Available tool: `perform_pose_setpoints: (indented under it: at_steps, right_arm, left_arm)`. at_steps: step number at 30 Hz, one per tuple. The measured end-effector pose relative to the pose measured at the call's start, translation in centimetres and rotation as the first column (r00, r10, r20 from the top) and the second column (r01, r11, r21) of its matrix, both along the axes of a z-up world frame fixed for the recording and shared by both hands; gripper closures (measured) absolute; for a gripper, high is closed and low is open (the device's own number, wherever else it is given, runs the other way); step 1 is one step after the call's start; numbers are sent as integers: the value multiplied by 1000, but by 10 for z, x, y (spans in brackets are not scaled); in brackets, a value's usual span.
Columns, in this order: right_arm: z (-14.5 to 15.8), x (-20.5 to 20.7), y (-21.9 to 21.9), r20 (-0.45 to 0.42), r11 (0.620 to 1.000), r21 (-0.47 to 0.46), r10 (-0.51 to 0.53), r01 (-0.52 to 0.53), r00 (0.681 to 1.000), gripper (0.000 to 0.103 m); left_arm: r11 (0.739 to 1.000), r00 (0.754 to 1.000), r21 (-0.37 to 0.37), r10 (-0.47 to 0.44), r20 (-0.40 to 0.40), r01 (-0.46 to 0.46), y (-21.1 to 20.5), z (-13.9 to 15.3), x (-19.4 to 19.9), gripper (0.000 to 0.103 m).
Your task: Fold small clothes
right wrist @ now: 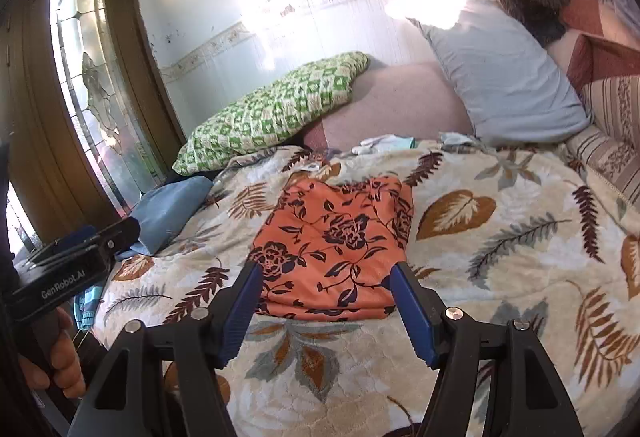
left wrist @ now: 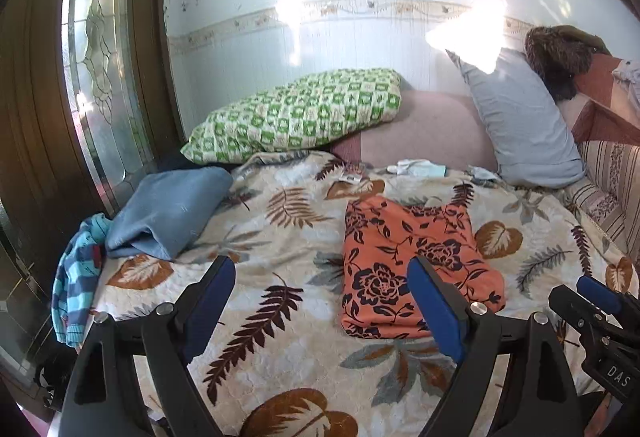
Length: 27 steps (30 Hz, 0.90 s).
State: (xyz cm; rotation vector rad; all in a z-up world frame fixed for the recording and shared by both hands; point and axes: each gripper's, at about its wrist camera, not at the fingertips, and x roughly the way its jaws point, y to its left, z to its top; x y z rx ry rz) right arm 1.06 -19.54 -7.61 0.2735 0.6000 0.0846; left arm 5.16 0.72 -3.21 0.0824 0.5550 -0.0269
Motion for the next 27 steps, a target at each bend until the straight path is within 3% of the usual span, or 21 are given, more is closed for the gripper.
perform_pose_setpoints:
  at_steps: [13,16,27]
  right_arm:
    - [54,-36,17,107,998,-67,14,-7,994,33]
    - [58,-38,21,121,997,-73,18,-10,992,33]
    - [50,-32,29,113,992,-120,-19,33,993,33]
  left_arm:
    - [1000,997,20,18,74,-20,1,37,-33,14]
    - [999,996,14,31,85,-33,5,41,-36,8]
    - [997,995,2,77,60,-77,11,40,-33,7]
